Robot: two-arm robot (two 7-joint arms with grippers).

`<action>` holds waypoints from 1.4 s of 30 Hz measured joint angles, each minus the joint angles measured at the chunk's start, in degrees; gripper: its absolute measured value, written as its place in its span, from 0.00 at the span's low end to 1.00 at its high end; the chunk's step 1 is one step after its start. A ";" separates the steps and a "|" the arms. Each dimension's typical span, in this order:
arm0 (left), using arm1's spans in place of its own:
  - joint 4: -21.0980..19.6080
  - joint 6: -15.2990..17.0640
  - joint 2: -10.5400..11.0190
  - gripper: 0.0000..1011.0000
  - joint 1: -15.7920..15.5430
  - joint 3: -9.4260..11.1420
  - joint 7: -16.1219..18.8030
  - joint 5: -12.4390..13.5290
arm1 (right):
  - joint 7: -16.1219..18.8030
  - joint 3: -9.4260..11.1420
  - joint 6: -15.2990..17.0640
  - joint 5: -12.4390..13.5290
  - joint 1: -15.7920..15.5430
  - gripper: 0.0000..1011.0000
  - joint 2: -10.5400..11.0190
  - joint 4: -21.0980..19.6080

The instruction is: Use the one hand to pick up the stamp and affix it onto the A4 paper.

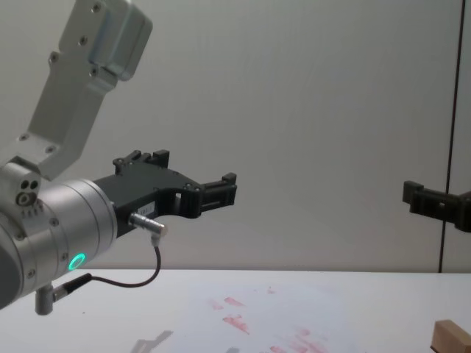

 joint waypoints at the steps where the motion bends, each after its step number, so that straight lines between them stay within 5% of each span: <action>1: 0.00 0.00 0.00 0.99 0.00 0.00 0.00 0.00 | 0.00 0.00 0.00 0.00 0.00 0.99 0.00 0.00; 42: 0.00 0.00 0.00 0.99 0.00 0.00 0.00 0.00 | -0.04 0.45 0.61 0.62 -1.06 0.99 0.84 -0.80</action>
